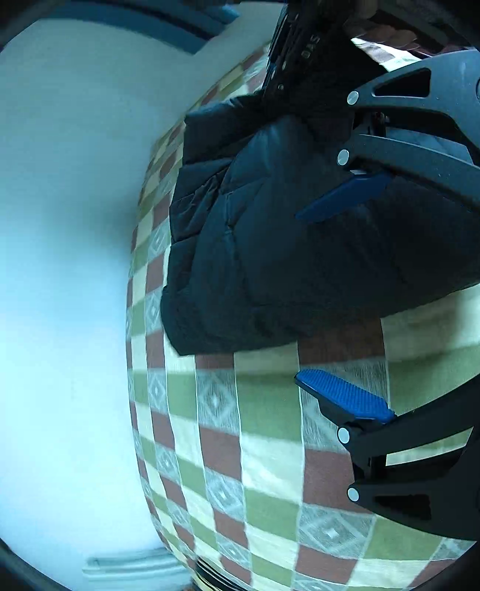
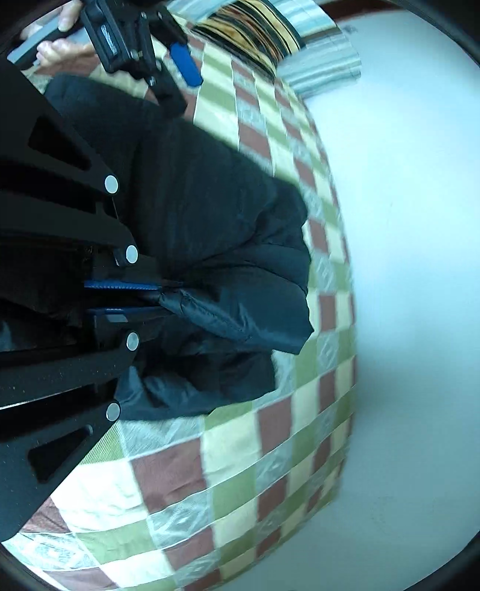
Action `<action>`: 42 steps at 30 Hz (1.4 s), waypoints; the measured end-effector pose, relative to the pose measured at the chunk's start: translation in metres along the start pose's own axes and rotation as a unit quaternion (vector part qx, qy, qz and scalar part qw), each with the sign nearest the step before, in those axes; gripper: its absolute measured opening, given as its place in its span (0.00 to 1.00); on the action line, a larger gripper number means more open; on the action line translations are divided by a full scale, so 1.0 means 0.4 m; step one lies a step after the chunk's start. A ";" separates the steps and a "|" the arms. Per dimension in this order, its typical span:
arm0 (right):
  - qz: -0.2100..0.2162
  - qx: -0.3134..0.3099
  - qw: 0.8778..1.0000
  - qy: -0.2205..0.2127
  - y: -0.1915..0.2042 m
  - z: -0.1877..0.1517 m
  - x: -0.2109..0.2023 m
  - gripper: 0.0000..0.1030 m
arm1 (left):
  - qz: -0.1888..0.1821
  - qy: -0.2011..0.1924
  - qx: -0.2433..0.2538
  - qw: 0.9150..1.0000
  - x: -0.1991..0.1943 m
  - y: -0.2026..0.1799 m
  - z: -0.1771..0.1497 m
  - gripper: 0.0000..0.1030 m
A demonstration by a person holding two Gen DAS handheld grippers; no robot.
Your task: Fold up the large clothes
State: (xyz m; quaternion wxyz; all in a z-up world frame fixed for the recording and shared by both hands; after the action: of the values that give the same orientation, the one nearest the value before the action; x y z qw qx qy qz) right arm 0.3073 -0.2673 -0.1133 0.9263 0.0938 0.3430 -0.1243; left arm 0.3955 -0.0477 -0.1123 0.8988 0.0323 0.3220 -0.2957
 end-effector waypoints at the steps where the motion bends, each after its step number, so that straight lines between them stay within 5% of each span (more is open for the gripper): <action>1: -0.004 0.009 1.000 0.008 -0.029 -0.008 0.013 0.06 | -0.009 0.006 0.006 1.000 0.014 -0.021 -0.002 0.79; 6: -0.012 0.038 0.998 0.047 -0.127 -0.055 0.081 0.06 | -0.046 0.050 0.008 0.998 0.100 -0.091 -0.026 0.80; 17: 0.024 0.048 0.996 0.077 -0.156 -0.104 0.209 0.07 | -0.010 0.080 0.009 0.997 0.211 -0.089 -0.073 0.88; 28: 0.026 0.063 0.997 0.023 -0.164 -0.077 0.067 0.23 | 0.008 0.049 0.002 0.999 0.098 -0.093 -0.035 0.83; 35: 0.025 0.042 0.999 -0.018 -0.155 -0.096 -0.075 0.24 | -0.006 0.022 -0.014 1.000 -0.009 -0.101 -0.047 0.83; 42: 0.020 0.033 0.998 0.057 -0.158 -0.179 0.000 0.24 | -0.025 0.076 -0.033 0.996 0.074 -0.096 -0.119 0.85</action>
State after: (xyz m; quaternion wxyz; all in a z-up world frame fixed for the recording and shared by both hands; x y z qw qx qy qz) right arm 0.2448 -0.3090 -0.1723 0.9038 0.1379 0.3895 -0.1117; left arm 0.3661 -0.0825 -0.1625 0.8645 0.0166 0.3996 -0.3043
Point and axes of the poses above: each gripper's, at about its wrist camera, not at the fingertips, and x roughly the way its jaws point, y to its left, z to its top, the point moved 1 cm from there along x, roughly the way its jaws point, and after that the axes turned 6 degrees about -y, right-handed, at the moved point
